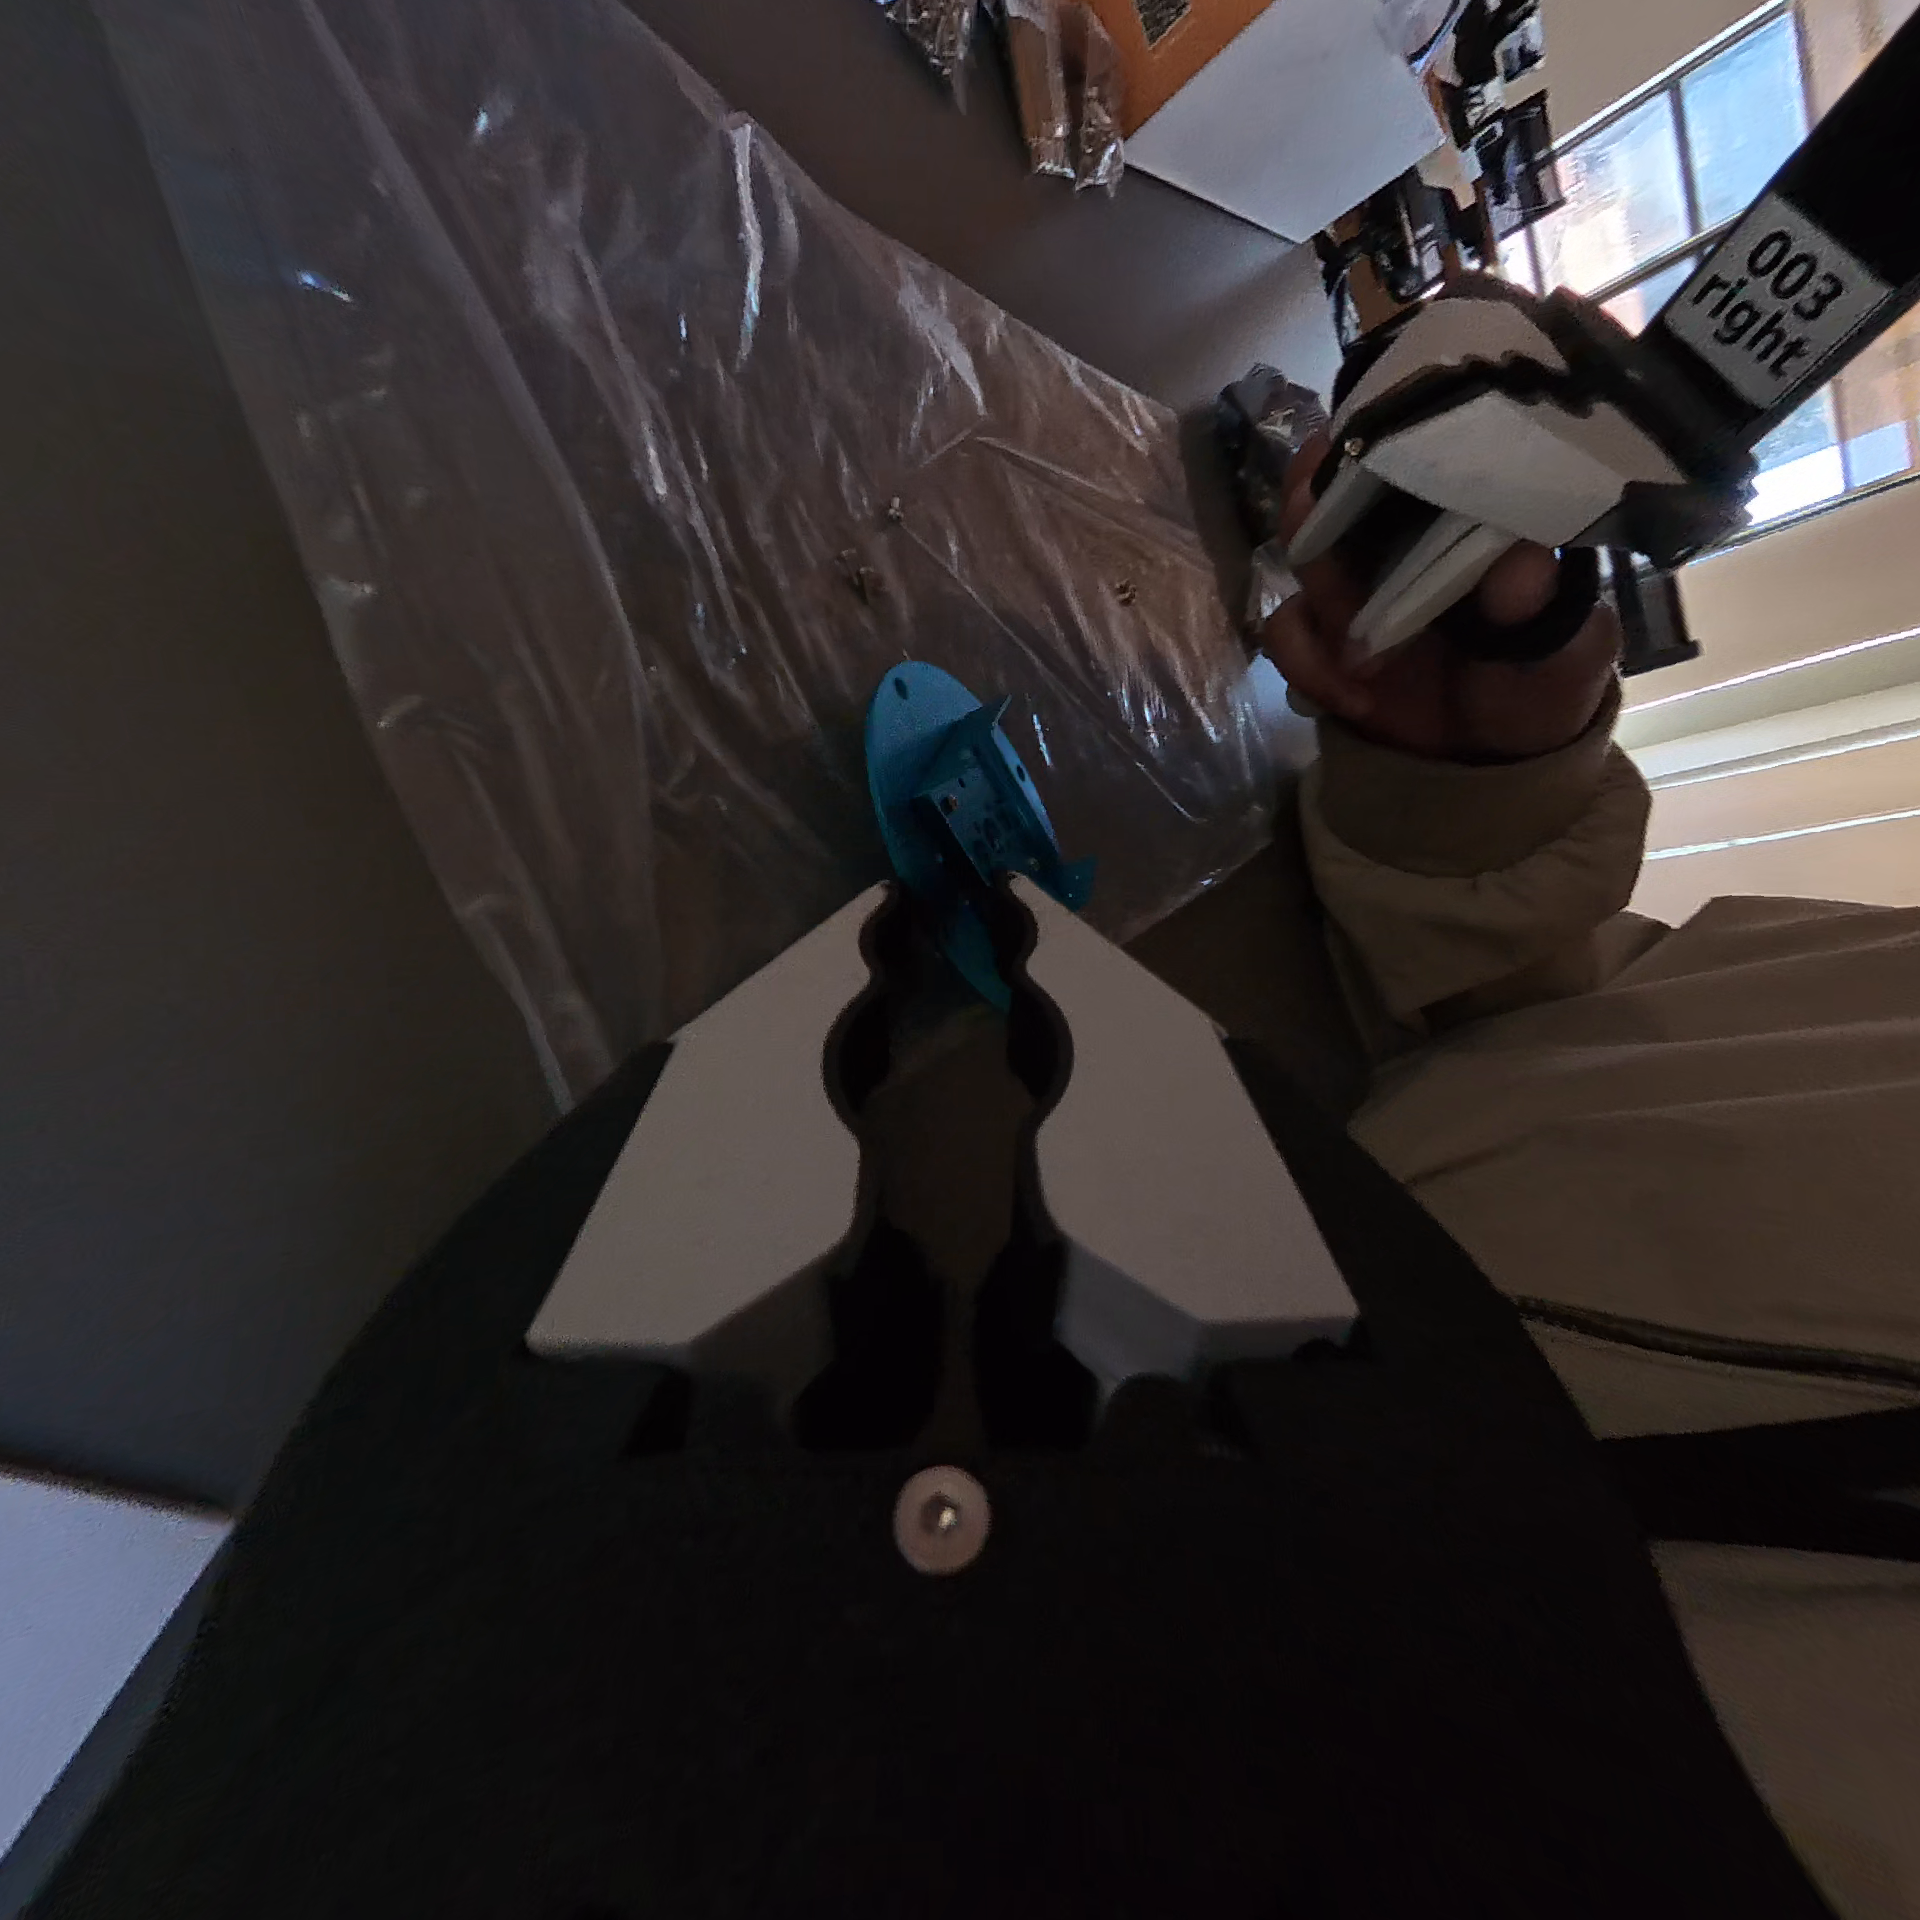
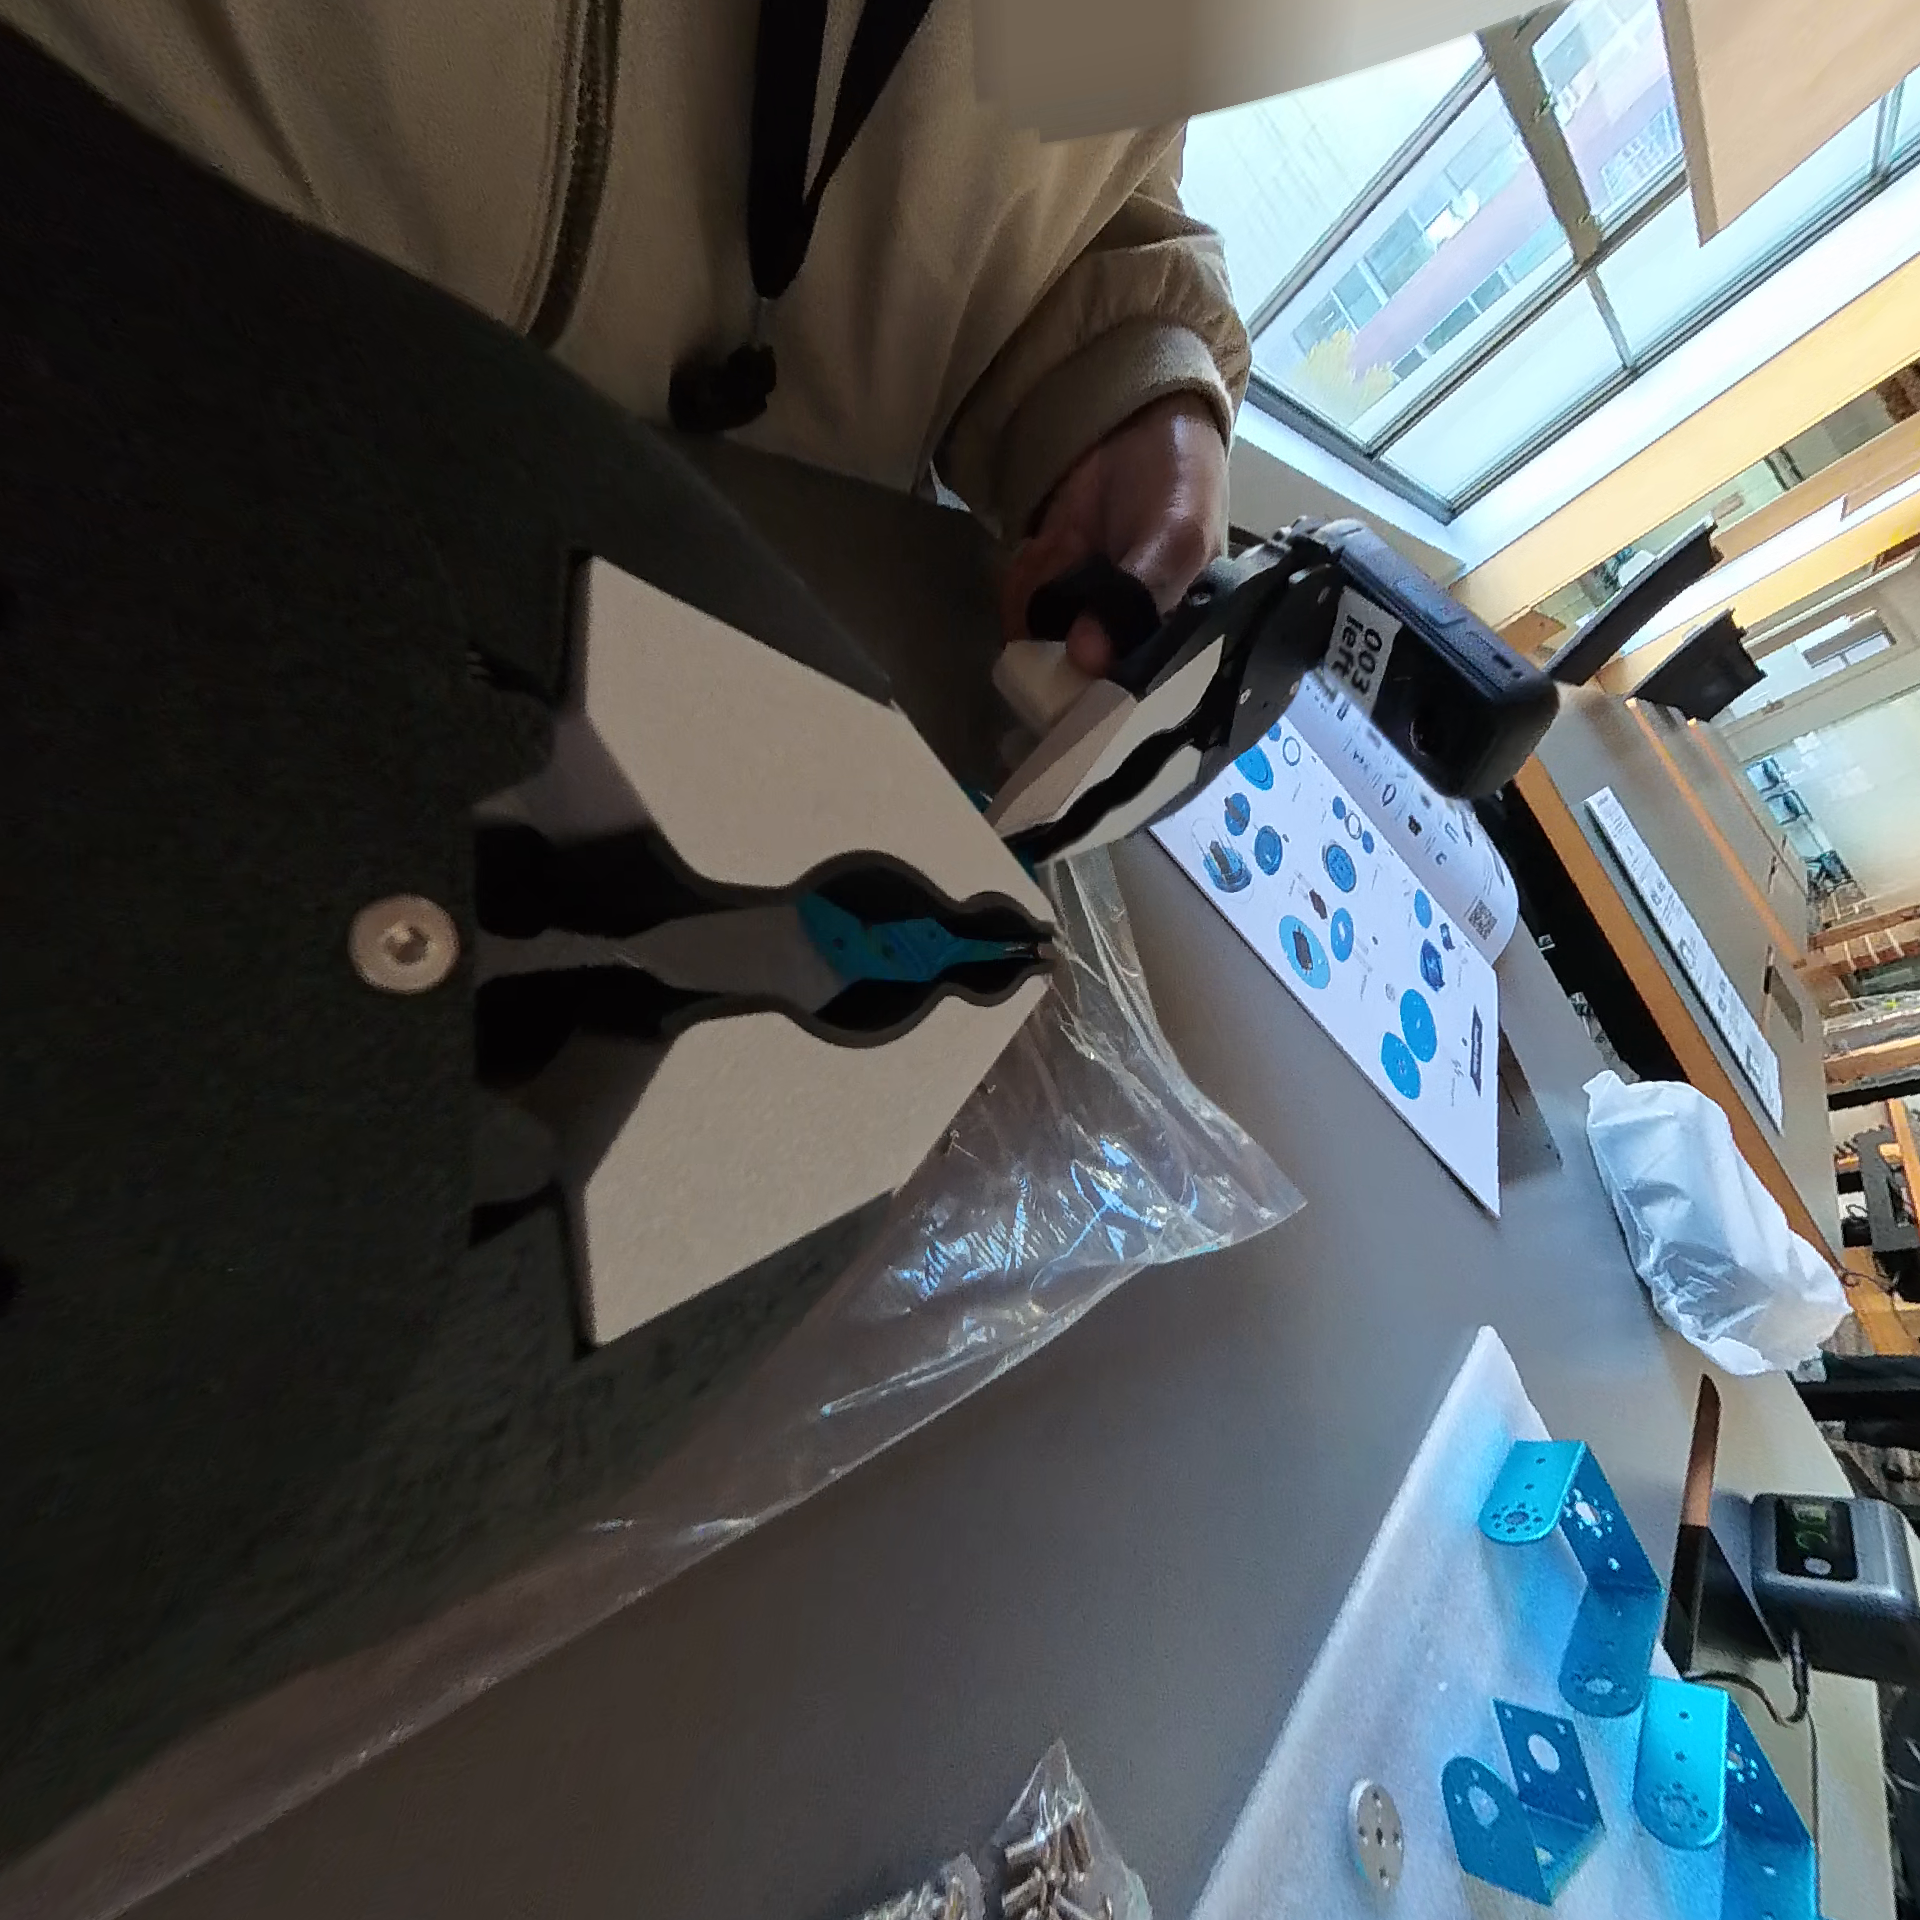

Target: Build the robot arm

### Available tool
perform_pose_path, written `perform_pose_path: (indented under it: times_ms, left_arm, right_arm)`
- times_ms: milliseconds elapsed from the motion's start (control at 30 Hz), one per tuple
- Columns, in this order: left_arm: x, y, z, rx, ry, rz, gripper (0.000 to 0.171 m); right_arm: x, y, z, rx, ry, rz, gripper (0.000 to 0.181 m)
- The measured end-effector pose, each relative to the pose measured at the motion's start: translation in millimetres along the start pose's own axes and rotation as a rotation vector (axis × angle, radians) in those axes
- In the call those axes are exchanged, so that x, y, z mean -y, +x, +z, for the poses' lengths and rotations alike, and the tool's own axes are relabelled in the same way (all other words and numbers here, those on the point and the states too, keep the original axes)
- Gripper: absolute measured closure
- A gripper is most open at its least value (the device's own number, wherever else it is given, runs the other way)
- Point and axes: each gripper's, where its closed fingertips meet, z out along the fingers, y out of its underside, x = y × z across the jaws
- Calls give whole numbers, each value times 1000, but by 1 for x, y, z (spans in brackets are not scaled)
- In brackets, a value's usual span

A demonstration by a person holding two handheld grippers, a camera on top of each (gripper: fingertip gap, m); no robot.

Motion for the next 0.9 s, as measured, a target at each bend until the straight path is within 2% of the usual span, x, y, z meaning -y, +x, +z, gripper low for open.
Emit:
perform_pose_path:
  times_ms: [167,333,400,467,567,733,900]
  left_arm:
    - [-1,-6,-6,96,5,82,144]
    - [9,-11,-23,263,59,268,141]
    - [22,3,-30,301,141,436,141]
    - [38,31,-32,294,249,615,143]
    - [59,61,-29,325,389,785,146]
    - [73,82,-29,340,522,855,146]
    - [76,73,-27,404,532,840,146]
  right_arm:
    - [-1,-6,5,37,6,21,180]
    - [11,-17,9,136,96,127,180]
    - [24,-19,10,192,176,249,180]
    - [38,-26,12,294,274,397,180]
    - [48,-37,20,407,337,551,180]
    - [45,-39,37,385,357,602,180]
    - [45,-45,42,427,375,646,181]
